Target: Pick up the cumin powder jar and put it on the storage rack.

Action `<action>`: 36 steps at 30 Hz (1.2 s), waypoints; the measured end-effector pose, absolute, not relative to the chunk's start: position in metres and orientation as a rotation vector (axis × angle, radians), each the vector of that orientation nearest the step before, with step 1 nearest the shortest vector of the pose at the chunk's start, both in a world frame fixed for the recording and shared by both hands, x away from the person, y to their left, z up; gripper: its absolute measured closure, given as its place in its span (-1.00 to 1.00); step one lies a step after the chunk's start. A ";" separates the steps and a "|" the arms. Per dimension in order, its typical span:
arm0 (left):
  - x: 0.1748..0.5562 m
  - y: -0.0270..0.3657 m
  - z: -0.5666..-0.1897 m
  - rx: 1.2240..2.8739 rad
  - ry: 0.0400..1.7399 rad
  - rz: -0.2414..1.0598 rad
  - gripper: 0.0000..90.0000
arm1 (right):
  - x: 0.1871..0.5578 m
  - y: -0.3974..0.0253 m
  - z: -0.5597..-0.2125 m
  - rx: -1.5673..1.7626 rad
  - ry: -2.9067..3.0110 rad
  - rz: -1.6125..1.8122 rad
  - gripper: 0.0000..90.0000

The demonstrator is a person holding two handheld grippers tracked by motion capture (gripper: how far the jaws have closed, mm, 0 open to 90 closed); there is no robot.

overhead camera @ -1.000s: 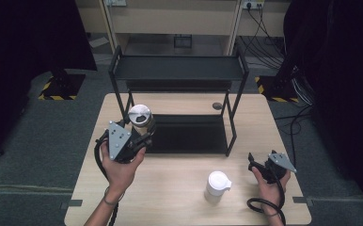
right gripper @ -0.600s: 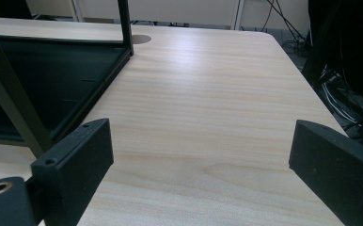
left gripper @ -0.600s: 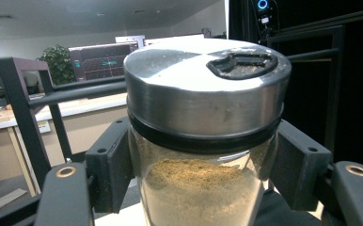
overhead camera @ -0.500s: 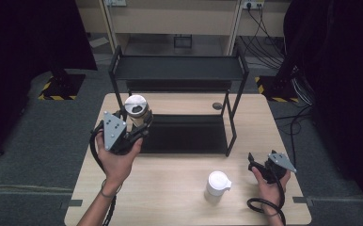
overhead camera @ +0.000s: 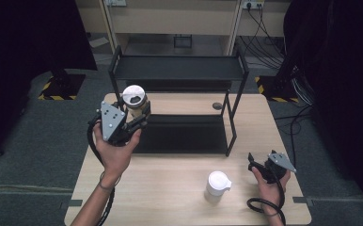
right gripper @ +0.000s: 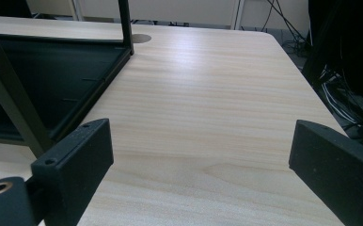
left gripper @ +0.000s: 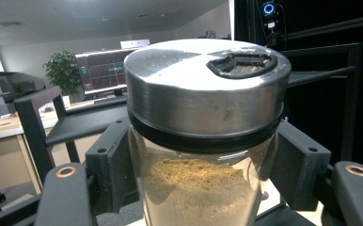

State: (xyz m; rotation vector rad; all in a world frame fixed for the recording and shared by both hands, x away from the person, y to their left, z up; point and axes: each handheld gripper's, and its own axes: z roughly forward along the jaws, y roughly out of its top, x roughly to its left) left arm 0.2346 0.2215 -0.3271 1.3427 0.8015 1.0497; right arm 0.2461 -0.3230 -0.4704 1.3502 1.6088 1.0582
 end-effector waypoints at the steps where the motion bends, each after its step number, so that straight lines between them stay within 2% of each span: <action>1: 0.235 0.221 -0.325 1.343 0.800 1.052 -0.31 | 0.246 -0.323 -0.470 1.351 1.609 1.058 -0.85; 36: 0.260 0.217 -0.282 1.315 0.815 1.077 -0.31 | 0.246 -0.323 -0.470 1.350 1.610 1.059 -0.84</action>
